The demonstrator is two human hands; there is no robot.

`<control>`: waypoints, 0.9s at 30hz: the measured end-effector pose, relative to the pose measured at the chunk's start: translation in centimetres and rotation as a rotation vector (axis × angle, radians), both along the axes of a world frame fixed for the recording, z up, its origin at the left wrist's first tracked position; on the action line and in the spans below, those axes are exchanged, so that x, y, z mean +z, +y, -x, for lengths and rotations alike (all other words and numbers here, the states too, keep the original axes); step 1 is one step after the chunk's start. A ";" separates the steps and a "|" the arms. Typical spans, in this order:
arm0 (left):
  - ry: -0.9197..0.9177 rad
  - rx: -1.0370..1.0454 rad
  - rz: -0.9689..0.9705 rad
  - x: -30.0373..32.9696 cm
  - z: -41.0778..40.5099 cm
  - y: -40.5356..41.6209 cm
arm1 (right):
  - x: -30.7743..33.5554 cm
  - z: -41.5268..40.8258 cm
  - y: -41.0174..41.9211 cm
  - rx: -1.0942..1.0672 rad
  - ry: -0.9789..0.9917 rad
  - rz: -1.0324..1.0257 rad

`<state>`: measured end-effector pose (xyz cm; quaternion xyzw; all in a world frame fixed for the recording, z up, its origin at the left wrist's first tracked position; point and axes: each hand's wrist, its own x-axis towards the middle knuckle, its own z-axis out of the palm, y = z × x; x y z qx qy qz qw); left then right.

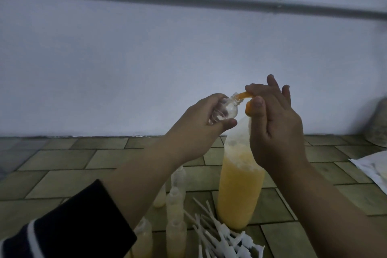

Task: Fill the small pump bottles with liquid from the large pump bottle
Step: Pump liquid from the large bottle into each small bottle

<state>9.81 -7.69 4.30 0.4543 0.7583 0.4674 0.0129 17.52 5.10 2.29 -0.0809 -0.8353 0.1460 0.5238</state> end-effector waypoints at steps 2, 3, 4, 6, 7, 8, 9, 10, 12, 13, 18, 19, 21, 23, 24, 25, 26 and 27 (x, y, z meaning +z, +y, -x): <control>-0.011 0.010 -0.026 0.2 0.0 -0.4 | 0.7 0.0 -0.4 -0.005 -0.053 -0.013; -0.008 0.019 -0.039 0.5 0.1 -0.5 | 1.2 -0.1 -0.4 0.001 -0.068 -0.032; 0.002 0.027 -0.047 0.9 0.2 -0.6 | 1.8 -0.2 -0.5 0.012 -0.071 -0.051; 0.017 0.035 -0.051 1.5 0.2 -0.6 | 2.8 -0.3 -0.4 0.020 -0.053 -0.069; 0.019 0.033 -0.049 1.7 0.2 -0.5 | 2.9 -0.3 -0.3 0.015 -0.041 -0.065; 0.019 0.029 -0.047 1.8 0.2 -0.4 | 2.9 -0.3 -0.3 0.008 -0.028 -0.053; 0.019 0.022 -0.048 1.8 0.2 -0.3 | 2.7 -0.2 -0.3 0.002 -0.018 -0.039; 0.017 0.015 -0.052 1.6 0.2 -0.2 | 2.4 -0.1 -0.4 -0.006 -0.011 -0.027; 0.003 0.003 -0.052 1.2 0.1 -0.2 | 1.6 0.0 -0.3 -0.026 -0.004 -0.022; 0.001 0.000 -0.046 1.0 0.1 -0.2 | 1.2 0.0 -0.2 -0.029 0.003 -0.026; 0.036 0.015 -0.017 1.2 -0.1 -0.2 | 0.8 -0.5 -0.1 -0.056 -0.053 -0.075; 0.047 0.020 -0.021 1.5 0.0 -0.3 | 1.1 -0.7 -0.1 -0.065 -0.065 -0.103; 0.071 0.024 -0.024 1.9 0.1 -0.3 | 1.7 -0.9 0.1 -0.062 -0.075 -0.149; 0.087 0.025 -0.028 2.1 0.1 -0.2 | 2.2 -0.9 0.2 -0.050 -0.079 -0.146; 0.092 0.026 -0.029 2.2 0.1 -0.1 | 2.3 -0.9 0.3 -0.046 -0.074 -0.131; 0.093 0.027 -0.029 2.1 0.1 0.0 | 2.2 -0.8 0.3 -0.043 -0.062 -0.115; 0.091 0.025 -0.028 2.0 0.0 0.1 | 2.1 -0.7 0.3 -0.040 -0.042 -0.102; 0.085 0.021 -0.025 1.9 0.0 0.2 | 1.8 -0.7 0.4 -0.039 -0.019 -0.091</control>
